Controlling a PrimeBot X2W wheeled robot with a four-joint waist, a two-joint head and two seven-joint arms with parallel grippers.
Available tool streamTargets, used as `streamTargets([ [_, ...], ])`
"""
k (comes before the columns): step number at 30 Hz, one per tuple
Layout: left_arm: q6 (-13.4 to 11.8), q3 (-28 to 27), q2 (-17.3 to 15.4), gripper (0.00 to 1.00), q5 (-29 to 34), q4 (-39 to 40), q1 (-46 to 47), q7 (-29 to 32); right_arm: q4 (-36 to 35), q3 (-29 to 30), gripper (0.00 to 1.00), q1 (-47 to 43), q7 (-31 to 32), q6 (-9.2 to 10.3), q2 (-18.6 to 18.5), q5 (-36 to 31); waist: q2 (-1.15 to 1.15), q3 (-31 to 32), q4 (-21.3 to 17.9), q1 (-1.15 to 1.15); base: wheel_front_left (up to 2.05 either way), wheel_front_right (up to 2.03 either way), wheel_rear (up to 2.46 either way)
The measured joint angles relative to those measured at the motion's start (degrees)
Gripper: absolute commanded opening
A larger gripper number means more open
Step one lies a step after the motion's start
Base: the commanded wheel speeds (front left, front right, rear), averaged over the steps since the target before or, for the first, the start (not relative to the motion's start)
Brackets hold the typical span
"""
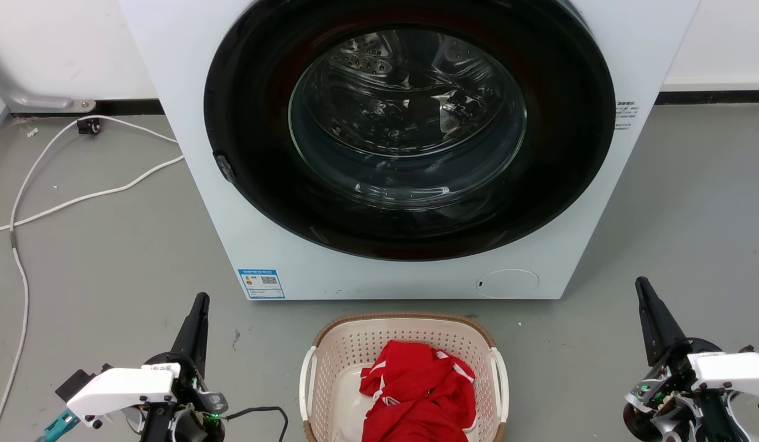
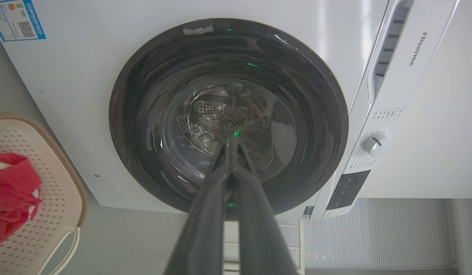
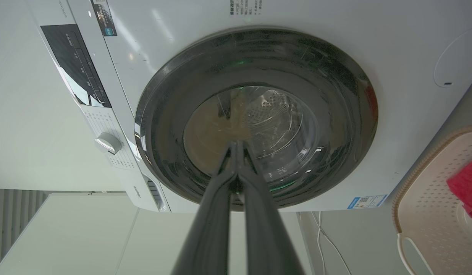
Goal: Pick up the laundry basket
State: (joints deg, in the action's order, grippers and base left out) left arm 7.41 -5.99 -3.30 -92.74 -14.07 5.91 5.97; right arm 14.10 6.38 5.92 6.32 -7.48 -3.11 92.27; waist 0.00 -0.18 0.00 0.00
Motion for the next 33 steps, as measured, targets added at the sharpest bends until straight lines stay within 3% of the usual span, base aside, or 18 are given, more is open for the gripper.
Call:
streamTargets([
  [28,0.0,-0.2,0.1,0.00,0.2,0.0,0.0,0.2,0.0,0.1,0.00,0.0,0.0,0.00,0.0,0.0,0.00,0.0,0.0,0.00,0.00,0.00,0.00],
  [29,0.0,-0.2,0.1,1.00,0.2,-0.1,0.0,0.2,0.0,0.1,1.00,0.0,0.0,0.00,0.0,0.0,0.00,0.0,0.0,0.00,0.00,0.00,0.00],
  [33,0.0,0.4,0.4,1.00,0.3,-1.1,-1.3,-0.3,0.9,-0.2,1.00,-1.4,-0.4,0.01,0.2,0.0,0.00,0.0,0.0,0.00,0.00,0.00,0.00],
])
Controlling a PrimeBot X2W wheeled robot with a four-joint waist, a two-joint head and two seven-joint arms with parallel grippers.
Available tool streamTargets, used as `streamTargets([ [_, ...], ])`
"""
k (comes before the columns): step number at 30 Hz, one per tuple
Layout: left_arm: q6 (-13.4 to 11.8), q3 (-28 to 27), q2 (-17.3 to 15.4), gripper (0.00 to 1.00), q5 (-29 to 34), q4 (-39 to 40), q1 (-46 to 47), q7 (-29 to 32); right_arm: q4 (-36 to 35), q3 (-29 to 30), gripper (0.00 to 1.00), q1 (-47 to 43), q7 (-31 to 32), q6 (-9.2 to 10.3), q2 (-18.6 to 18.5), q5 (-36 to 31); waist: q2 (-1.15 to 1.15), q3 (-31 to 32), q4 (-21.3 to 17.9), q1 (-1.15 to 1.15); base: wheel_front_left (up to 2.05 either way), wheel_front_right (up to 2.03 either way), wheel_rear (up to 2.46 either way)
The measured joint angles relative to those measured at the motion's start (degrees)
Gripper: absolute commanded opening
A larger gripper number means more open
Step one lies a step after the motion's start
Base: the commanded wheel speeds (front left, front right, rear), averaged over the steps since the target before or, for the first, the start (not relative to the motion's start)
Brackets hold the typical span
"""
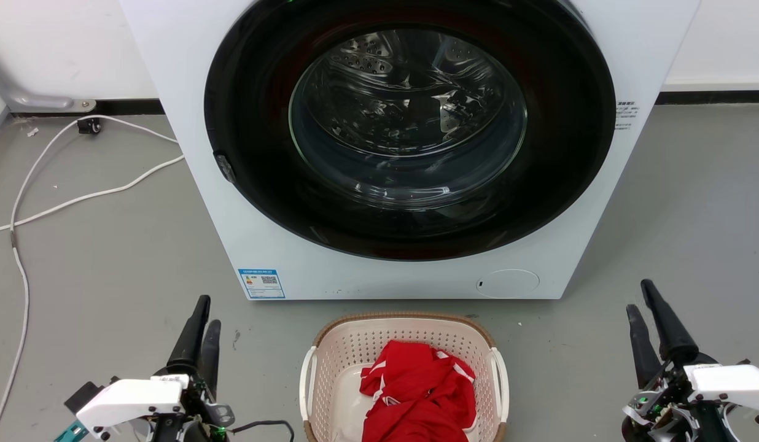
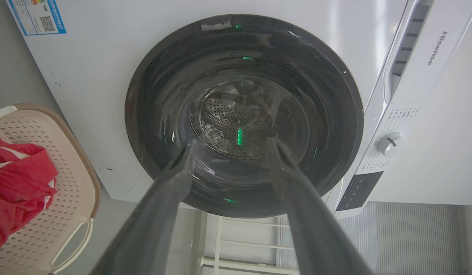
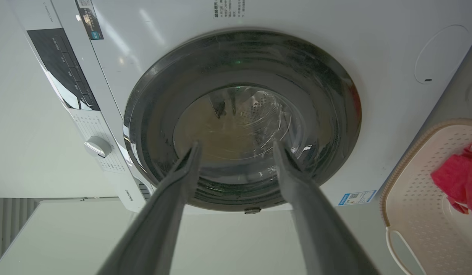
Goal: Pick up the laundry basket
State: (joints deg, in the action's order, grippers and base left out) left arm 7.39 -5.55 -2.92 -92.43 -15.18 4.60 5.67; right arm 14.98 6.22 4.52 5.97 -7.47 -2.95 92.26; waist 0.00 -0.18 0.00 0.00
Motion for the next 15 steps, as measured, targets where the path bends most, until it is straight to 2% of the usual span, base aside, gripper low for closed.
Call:
streamTargets([
  [10,0.0,3.4,0.0,1.00,2.0,1.2,0.0,-2.9,-1.6,-1.4,1.00,-0.4,-2.9,-0.01,0.0,-1.5,0.00,-0.1,0.0,0.00,0.00,0.00,0.00],
  [15,0.0,4.6,0.0,1.00,5.2,2.1,0.0,-4.1,-2.0,-2.3,1.00,-0.8,-4.1,-0.01,-0.3,-4.7,0.00,-0.2,0.0,0.00,0.00,0.00,0.00],
])
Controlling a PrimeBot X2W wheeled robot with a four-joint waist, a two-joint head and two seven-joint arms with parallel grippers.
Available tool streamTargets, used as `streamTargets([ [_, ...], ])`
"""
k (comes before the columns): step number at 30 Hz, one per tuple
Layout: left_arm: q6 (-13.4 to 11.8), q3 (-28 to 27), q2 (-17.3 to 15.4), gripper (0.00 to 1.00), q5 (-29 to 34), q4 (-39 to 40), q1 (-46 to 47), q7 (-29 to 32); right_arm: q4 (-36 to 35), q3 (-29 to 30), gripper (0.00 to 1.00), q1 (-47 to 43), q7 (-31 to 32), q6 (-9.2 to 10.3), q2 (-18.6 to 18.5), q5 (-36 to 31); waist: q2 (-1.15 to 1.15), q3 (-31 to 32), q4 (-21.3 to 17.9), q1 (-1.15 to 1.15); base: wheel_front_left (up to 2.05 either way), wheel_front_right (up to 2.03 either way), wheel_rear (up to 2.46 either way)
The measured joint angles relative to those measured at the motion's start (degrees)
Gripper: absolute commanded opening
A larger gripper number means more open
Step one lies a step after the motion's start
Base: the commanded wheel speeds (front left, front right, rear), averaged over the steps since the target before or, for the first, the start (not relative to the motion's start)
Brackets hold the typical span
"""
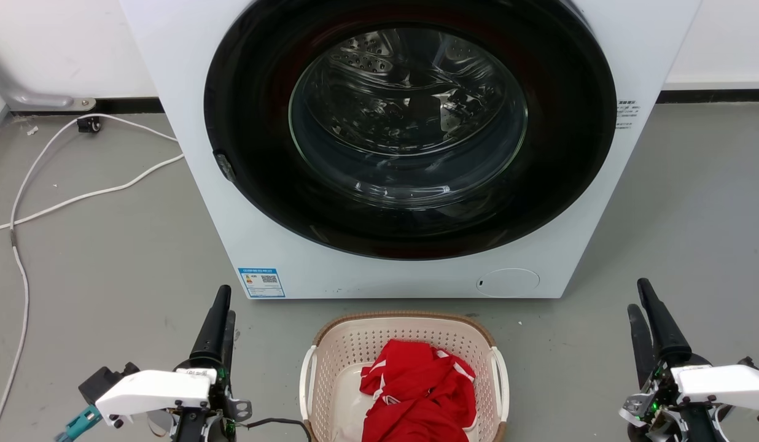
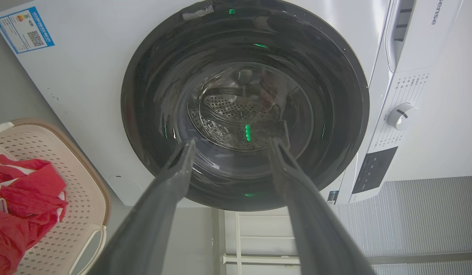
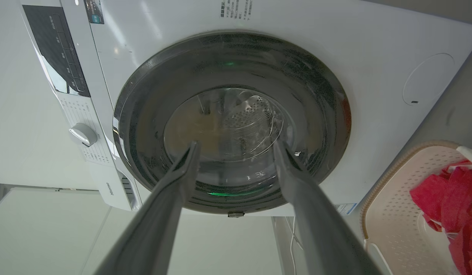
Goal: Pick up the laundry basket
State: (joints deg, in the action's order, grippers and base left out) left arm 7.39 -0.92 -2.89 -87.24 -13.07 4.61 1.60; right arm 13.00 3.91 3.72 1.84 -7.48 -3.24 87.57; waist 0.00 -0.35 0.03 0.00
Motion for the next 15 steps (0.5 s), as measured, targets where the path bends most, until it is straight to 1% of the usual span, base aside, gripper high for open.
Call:
streamTargets([
  [5,0.0,0.8,0.0,1.00,5.6,1.3,0.0,-1.3,-0.5,-0.3,1.00,-0.3,-1.4,0.00,-0.3,-6.3,0.00,0.0,0.0,0.00,0.00,0.00,0.00],
  [15,0.0,1.8,0.0,1.00,20.9,3.7,-0.2,-3.4,-2.9,-0.4,1.00,-0.6,-3.4,0.00,-0.2,-24.8,0.00,0.0,0.0,0.00,0.00,0.00,0.00],
])
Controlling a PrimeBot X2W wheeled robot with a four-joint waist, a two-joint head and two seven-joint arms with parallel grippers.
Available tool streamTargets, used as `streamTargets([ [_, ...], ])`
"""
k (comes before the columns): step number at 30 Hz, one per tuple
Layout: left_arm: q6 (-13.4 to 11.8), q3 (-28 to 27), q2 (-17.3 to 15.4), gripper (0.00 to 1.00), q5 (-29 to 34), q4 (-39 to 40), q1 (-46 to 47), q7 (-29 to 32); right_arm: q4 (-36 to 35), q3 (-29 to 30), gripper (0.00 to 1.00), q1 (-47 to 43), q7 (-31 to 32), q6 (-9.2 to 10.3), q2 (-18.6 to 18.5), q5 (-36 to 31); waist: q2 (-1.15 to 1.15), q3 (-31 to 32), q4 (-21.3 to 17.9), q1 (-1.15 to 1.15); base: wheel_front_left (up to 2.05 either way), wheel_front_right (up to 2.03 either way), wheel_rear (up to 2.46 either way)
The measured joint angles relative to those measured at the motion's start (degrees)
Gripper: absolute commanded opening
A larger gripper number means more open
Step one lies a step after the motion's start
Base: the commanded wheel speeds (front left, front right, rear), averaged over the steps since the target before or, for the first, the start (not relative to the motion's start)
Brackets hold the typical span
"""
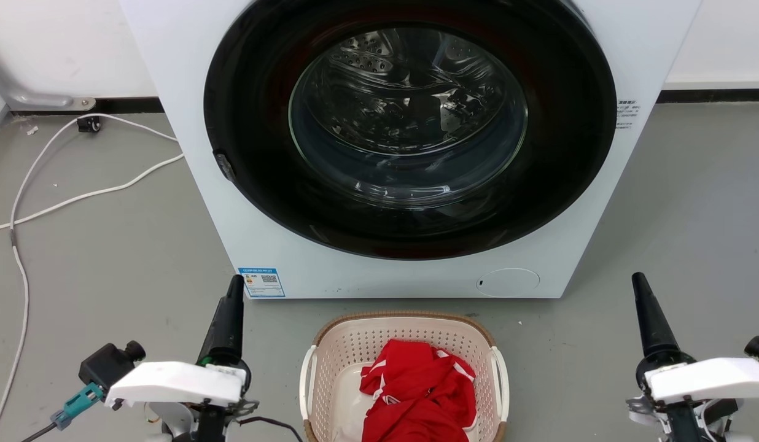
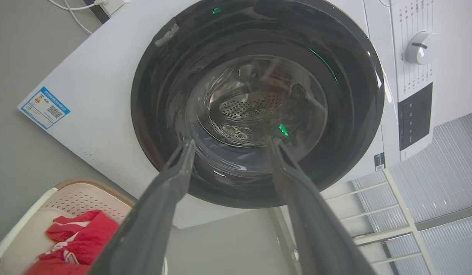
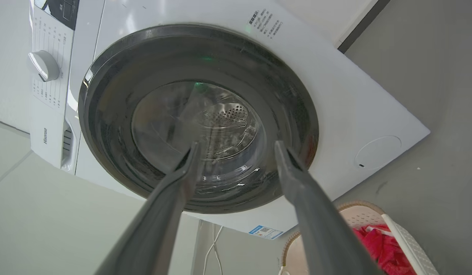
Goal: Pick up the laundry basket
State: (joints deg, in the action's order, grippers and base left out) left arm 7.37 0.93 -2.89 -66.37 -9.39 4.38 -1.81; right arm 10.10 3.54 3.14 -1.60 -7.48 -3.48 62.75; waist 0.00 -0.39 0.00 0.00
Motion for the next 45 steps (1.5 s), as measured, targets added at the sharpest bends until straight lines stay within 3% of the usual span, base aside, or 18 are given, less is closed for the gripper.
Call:
streamTargets([
  [15,-1.9,3.5,0.0,1.00,17.0,1.3,-0.8,-2.9,-2.1,-0.9,1.00,-1.1,-2.4,0.00,0.4,-19.4,0.00,0.0,0.2,0.00,0.00,0.00,0.00],
  [45,-4.2,7.2,0.0,1.00,38.6,1.5,-1.5,-7.6,-4.8,-3.1,1.00,-3.2,-3.6,-0.01,0.5,-42.1,0.00,0.0,0.1,0.00,0.00,0.00,0.00],
])
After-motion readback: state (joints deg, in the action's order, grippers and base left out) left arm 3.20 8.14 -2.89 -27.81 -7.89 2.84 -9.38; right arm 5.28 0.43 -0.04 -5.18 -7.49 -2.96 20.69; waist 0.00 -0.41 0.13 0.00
